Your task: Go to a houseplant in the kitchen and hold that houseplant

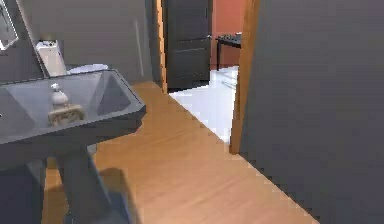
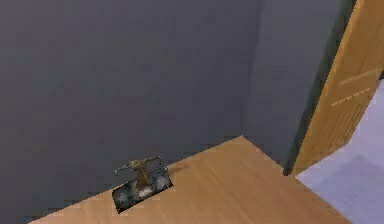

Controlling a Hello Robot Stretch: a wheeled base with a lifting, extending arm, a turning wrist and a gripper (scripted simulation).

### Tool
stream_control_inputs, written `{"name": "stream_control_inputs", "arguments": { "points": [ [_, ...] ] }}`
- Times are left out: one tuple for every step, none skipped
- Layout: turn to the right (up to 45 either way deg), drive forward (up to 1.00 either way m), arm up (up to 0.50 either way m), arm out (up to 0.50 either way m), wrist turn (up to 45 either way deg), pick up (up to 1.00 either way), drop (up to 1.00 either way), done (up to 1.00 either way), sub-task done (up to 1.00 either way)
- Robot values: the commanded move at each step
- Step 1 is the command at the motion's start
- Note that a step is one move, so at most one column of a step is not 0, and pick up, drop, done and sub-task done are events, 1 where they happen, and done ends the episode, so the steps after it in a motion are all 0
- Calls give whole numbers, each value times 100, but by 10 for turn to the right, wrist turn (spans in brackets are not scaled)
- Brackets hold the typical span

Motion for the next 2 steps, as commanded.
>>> {"name": "stream_control_inputs", "arguments": {
  "points": [
    [450,0,0,0,0,0,0,0,0],
    [450,0,0,0,0,0,0,0,0]
  ]
}}
